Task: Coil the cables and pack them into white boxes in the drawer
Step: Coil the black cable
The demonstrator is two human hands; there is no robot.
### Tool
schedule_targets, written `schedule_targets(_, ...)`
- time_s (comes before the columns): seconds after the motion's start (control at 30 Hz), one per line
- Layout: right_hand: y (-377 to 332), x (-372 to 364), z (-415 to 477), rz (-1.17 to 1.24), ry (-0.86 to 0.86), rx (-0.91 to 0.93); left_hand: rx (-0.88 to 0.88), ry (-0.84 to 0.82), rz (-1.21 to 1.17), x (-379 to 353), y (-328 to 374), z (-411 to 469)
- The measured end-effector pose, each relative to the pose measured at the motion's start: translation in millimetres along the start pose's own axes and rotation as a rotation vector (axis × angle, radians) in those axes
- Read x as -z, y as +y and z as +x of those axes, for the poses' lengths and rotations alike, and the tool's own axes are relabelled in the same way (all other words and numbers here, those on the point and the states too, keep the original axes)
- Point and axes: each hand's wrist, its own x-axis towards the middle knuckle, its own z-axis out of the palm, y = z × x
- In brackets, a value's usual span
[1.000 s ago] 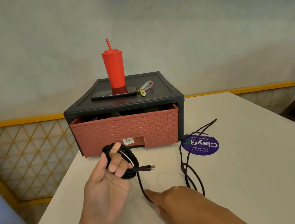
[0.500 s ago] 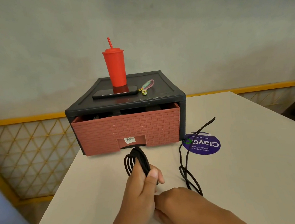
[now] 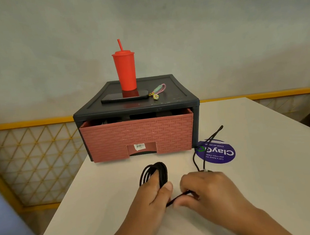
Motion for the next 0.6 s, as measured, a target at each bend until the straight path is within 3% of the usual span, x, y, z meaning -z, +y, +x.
schedule_targets(0.13,21.8,14.7,0.5,-0.013,0.176,-0.022,-0.022,-0.088,0.062,0.2,4.1,-4.1)
schedule_targets(0.27,37.5,18.3,-2.0,-0.021,0.202,-0.099,0.003,-0.105,0.170,-4.1,10.0,-6.3)
schedule_targets(0.43,54.6,17.2,-7.8,-0.189,0.229,-0.227,0.115,0.002,-0.010,6.6,13.8,-3.1)
schedule_targets(0.6,80.8,20.5,-17.3,-0.234,0.225,-0.446,0.193,0.130,-0.396,23.5,19.0,1.8)
